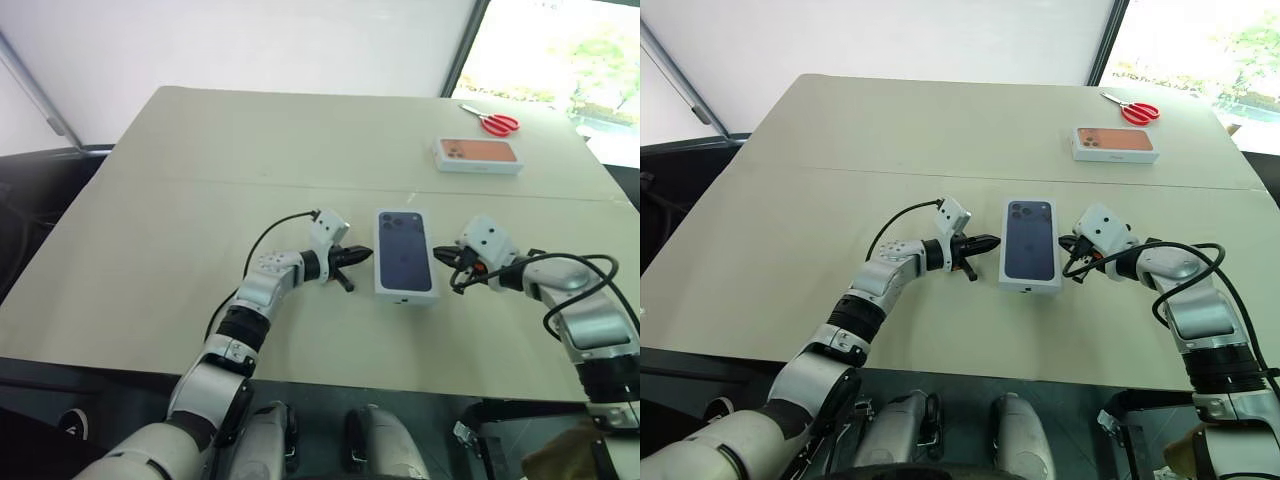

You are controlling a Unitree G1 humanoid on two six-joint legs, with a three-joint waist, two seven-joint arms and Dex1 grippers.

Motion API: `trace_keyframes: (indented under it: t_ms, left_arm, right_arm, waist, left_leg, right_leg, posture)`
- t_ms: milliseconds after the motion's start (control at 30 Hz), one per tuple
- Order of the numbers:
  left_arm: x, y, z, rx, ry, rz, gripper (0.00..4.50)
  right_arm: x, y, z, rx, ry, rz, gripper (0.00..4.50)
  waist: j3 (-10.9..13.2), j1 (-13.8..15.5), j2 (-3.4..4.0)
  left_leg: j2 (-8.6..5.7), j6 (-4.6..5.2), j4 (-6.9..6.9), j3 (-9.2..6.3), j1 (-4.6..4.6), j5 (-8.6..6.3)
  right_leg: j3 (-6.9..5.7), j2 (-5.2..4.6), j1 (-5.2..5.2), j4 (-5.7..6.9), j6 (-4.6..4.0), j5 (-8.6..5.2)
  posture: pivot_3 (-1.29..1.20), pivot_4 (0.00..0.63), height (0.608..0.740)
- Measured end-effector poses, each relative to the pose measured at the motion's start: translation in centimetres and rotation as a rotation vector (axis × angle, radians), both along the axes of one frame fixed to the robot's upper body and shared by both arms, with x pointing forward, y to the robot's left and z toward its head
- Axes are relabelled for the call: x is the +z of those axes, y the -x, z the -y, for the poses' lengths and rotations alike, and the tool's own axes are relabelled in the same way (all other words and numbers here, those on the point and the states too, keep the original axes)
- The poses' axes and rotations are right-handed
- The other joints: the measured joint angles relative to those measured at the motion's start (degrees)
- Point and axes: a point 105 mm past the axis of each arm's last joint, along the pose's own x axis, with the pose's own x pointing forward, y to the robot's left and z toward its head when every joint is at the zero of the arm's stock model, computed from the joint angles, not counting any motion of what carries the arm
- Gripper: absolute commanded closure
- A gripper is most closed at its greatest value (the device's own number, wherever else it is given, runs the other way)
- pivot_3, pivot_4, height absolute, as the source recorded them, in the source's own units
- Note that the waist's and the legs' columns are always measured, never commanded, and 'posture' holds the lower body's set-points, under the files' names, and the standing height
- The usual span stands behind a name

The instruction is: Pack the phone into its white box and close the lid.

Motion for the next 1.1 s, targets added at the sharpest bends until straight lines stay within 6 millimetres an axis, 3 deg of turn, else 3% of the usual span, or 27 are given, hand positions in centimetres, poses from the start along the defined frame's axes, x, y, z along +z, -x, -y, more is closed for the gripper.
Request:
trace_keyframes:
  t_ms: [167,433,800,1000,1100]
  left_arm:
    - [-0.4,0.0,0.2,0.003,-0.001,-0.013,4.50]
    - [0.9,-0.4,0.8,-0.008,0.005,0.030,4.50]
    - [0.1,-0.4,-0.2,0.004,-0.017,0.021,4.50]
    - [1.1,-1.4,-1.5,0.055,0.014,0.032,4.50]
    - [3.3,-2.4,-1.7,0.090,0.061,0.067,4.50]
  right_arm:
    - [0.0,0.1,0.1,0.002,0.008,0.004,4.44]
    - [-0.5,0.0,0.7,-0.004,0.064,0.003,4.44]
    - [-0.7,0.1,0.5,0.028,0.086,-0.011,4.44]
    - [1.7,-1.5,0.9,-0.011,0.048,0.059,4.44]
    - [3.5,-2.7,1.2,-0.067,-0.031,0.131,4.44]
  waist:
    - [0.00,0.02,0.00]
    - [0.00,0.00,0.00]
    - [0.00,-0.13,0.00]
    - [0.00,-0.10,0.00]
    - [0.01,-0.06,-0.01]
  left_leg:
    - [0.00,0.00,0.01,0.00,0.00,0.00]
    - [-0.01,0.02,0.04,0.00,-0.01,-0.01]
    - [-0.01,0.02,0.07,0.00,-0.01,-0.01]
    - [0.00,0.02,0.10,0.00,-0.01,-0.01]
    - [0.00,0.01,0.13,0.00,-0.01,-0.01]
  right_leg:
    - [0.00,0.00,0.00,0.00,0.00,0.00]
    - [-0.01,0.01,0.01,0.01,0.01,0.00]
    - [-0.01,0.02,0.01,0.07,0.01,0.00]
    - [-0.01,0.02,0.00,0.10,0.01,0.00]
    - [-0.01,0.02,0.01,0.11,0.01,0.00]
  posture:
    - [0.00,0.150,0.740]
    - [0.00,0.150,0.740]
    - [0.00,0.150,0.740]
    - [0.00,0.150,0.740]
    - [0.00,0.150,0.740]
